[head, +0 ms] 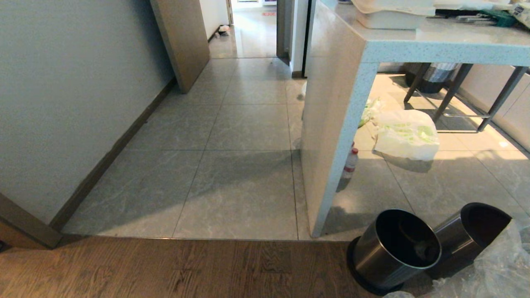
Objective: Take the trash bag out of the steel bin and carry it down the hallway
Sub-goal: Put the trash bag at the door
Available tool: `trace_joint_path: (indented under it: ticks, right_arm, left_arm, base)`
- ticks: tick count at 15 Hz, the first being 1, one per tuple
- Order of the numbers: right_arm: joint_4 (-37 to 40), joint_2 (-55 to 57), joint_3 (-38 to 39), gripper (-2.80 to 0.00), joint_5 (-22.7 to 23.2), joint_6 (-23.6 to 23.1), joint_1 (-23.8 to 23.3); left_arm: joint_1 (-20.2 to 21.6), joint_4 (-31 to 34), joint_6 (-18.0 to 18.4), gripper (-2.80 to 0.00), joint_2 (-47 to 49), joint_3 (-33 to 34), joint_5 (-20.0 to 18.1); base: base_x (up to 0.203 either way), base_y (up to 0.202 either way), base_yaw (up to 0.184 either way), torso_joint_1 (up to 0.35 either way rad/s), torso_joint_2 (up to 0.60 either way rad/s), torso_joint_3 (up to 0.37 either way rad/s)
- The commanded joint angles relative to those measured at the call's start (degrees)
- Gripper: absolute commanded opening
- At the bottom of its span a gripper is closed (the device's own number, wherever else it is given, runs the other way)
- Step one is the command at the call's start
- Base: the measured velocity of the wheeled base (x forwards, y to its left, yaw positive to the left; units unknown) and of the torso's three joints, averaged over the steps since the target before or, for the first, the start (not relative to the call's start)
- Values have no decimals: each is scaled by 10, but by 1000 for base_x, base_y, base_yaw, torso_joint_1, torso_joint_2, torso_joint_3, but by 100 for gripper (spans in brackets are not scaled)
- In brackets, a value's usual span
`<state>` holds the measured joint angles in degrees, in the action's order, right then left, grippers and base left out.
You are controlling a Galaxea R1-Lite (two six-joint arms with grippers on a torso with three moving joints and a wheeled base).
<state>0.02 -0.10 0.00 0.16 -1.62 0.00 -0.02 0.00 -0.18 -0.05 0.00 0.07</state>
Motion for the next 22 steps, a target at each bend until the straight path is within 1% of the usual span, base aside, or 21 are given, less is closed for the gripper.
trace_joint_path:
  ticks: [1,12,22]
  right_arm:
    - [0,2,0,-280,0,0,0]
    - [0,2,0,-280,0,0,0]
    - [0,2,0,-280,0,0,0]
  left_arm:
    - [0,0,0,-280,0,0,0]
    - [0,0,-2,-280,0,0,0]
    - [0,-1,2,-280,0,0,0]
  base:
    - [0,0,0,-2,-2,202]
    - [0,0,0,2,3,203]
    - [0,0,0,1,0,20]
